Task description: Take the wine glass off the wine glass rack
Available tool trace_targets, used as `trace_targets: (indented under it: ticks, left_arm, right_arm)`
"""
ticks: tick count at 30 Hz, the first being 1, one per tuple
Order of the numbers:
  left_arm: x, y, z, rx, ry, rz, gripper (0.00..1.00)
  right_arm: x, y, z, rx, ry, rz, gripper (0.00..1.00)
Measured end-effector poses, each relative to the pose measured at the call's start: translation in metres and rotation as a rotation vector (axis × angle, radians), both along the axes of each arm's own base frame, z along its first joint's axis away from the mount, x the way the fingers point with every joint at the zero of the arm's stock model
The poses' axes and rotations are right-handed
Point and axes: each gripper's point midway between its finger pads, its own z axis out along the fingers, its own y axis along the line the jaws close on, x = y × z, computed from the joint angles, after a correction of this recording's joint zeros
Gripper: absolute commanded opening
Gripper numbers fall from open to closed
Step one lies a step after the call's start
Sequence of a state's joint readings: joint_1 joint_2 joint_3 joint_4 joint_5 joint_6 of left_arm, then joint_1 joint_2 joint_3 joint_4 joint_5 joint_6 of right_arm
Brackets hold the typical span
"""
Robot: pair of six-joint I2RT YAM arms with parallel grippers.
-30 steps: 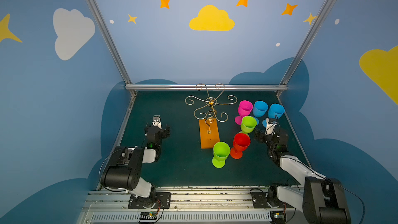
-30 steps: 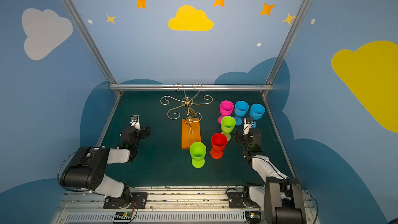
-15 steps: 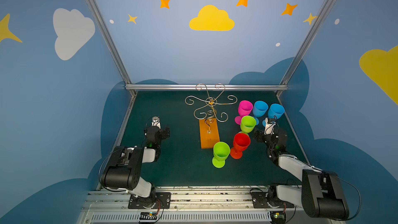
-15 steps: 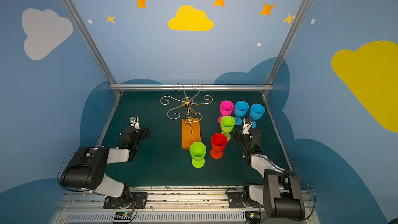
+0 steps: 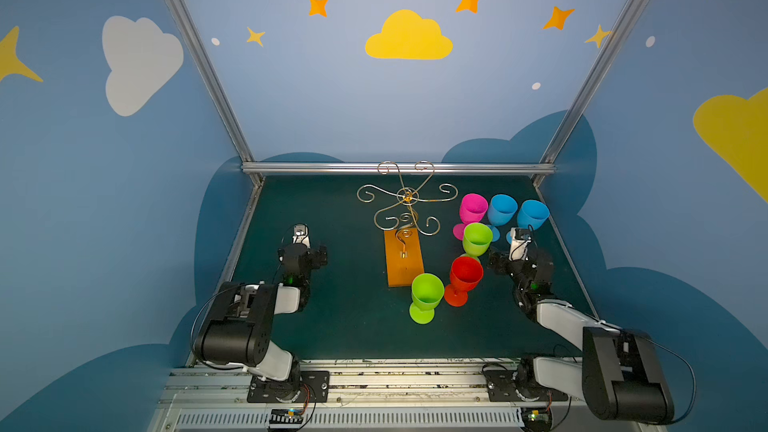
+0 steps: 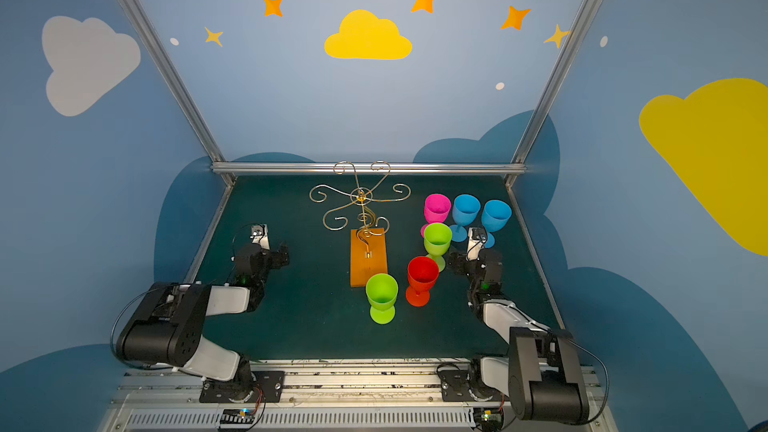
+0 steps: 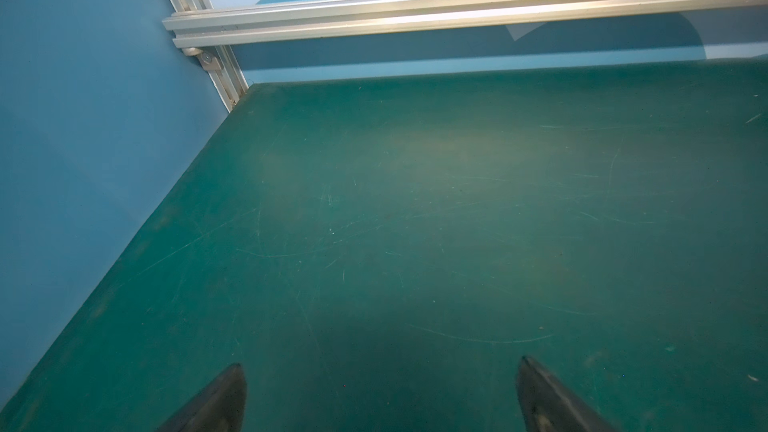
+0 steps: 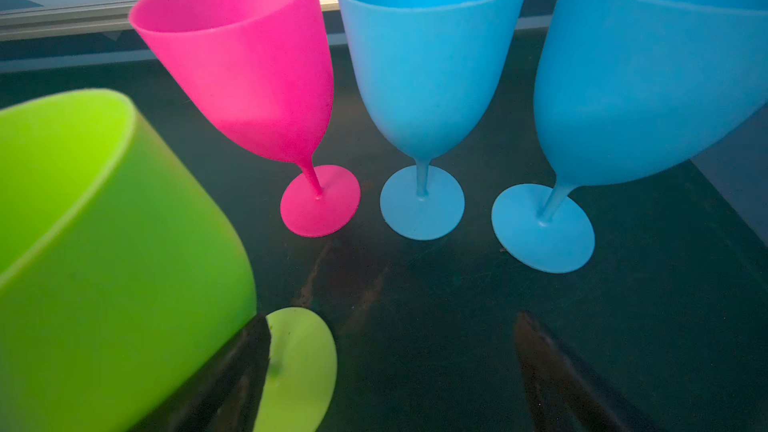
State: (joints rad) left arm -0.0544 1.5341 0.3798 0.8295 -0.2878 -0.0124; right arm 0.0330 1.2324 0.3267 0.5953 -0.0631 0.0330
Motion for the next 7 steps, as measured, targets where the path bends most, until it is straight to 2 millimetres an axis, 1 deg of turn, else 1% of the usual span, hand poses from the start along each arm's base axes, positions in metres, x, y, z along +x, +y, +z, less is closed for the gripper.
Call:
trace_targets:
  ticks: [4, 7]
  left_arm:
    - [0.000, 0.000, -0.001, 0.000, 0.002, 0.000, 1.00]
    - [0.000, 0.000, -0.001, 0.000, 0.003, 0.000, 1.00]
  right_arm:
    - [0.004, 0.004, -0.004, -0.020, -0.012, 0.008, 0.90]
    - [0.005, 0.010, -0.022, -0.056, 0.004, 0.039, 0.90]
